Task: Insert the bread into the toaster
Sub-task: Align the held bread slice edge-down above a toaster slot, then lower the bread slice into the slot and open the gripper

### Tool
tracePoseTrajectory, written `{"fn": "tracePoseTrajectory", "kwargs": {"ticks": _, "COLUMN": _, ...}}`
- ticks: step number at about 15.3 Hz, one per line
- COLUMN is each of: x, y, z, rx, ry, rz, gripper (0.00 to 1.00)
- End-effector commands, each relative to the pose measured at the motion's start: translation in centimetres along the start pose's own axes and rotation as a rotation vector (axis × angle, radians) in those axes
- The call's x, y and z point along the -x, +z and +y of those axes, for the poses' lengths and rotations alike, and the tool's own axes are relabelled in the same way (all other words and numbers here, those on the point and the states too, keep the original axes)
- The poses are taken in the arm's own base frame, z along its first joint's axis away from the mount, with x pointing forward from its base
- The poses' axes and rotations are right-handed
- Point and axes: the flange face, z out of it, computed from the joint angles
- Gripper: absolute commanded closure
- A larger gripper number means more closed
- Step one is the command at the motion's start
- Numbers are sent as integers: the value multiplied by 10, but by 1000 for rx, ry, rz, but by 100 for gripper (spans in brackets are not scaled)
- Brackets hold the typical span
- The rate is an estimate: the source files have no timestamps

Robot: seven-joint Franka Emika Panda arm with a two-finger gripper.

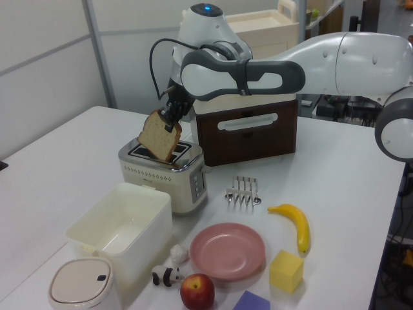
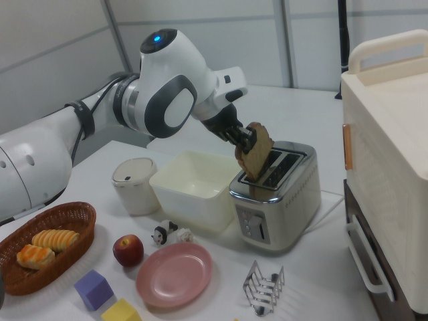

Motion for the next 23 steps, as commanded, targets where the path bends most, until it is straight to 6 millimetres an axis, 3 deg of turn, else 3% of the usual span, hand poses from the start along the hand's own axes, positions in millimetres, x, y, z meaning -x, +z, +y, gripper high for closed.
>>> {"fn": "tracePoseTrajectory", "kwargs": {"ticks": 1, "x": 7, "y": -5, "z": 0, "rx": 23, "ry": 0, "rz": -52, "gripper": 100}}
{"fn": "tracePoseTrajectory", "kwargs": {"ticks": 6, "x": 8, "y": 9, "z": -11, "rx": 19, "ry": -18, "rz": -58, "gripper": 100}}
{"fn": "tracePoseTrajectory", "kwargs": {"ticks": 9, "x": 8, "y": 17, "z": -15, "rx": 17, "ry": -18, "rz": -50, "gripper": 82}}
{"fn": "tracePoseTrajectory", "kwargs": {"ticks": 11, "x": 8, "y": 21, "z": -15, "rx": 17, "ry": -17, "rz": -47, "gripper": 76}}
{"fn": "tracePoseTrajectory", "kwargs": {"ticks": 13, "x": 8, "y": 22, "z": -15, "rx": 17, "ry": -17, "rz": -48, "gripper": 61}}
{"fn": "tracePoseTrajectory", "kwargs": {"ticks": 15, "x": 8, "y": 22, "z": -15, "rx": 17, "ry": -17, "rz": -48, "gripper": 35}}
{"fn": "tracePoseTrajectory", "kwargs": {"ticks": 16, "x": 8, "y": 22, "z": -15, "rx": 17, "ry": -17, "rz": -48, "gripper": 28}}
{"fn": "tracePoseTrajectory", "kwargs": {"ticks": 18, "x": 8, "y": 21, "z": -15, "rx": 17, "ry": -15, "rz": -48, "gripper": 21}}
{"fn": "tracePoseTrajectory", "kwargs": {"ticks": 23, "x": 10, "y": 10, "z": -19, "rx": 14, "ry": -16, "rz": -70, "gripper": 19}}
